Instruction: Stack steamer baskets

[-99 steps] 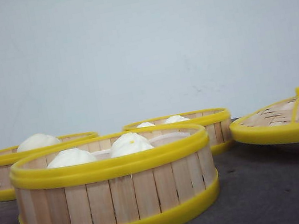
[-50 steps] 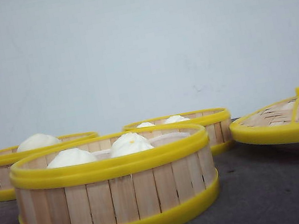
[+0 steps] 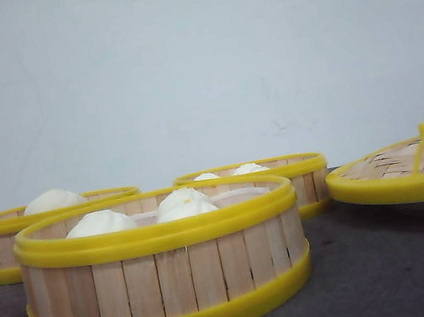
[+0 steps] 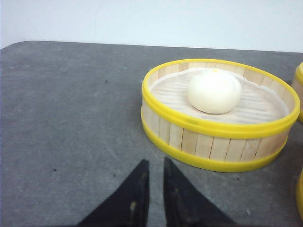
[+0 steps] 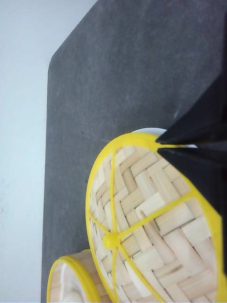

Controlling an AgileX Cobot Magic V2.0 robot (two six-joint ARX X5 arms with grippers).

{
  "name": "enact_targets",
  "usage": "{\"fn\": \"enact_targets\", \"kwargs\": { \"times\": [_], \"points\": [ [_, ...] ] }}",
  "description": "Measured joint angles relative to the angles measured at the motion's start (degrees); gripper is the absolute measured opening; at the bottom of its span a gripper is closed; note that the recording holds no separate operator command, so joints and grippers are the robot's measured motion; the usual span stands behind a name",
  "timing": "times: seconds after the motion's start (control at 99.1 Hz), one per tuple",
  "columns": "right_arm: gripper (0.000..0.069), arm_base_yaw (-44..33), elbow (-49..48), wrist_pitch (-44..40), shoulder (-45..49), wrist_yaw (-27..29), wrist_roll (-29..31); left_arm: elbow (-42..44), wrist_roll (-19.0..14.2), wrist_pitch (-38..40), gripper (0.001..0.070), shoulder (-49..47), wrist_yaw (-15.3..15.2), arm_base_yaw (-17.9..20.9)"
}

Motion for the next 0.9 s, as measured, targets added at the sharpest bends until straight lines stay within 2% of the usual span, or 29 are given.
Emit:
{"fn": "enact_targets", "kwargs": {
  "times": [0.756, 0.898],
  "points": [
    [0.0005, 0.00, 0.00, 0.00, 0.00, 0.00, 0.00, 0.00, -0.07, 0.00, 0.0028, 0.00, 0.00, -0.02],
    [0.0005, 0.00, 0.00, 0.00, 0.00, 0.00, 0.50, 0.00, -2.93, 0.00, 0.0028, 0.00, 0.04, -0.04]
  ]
}}
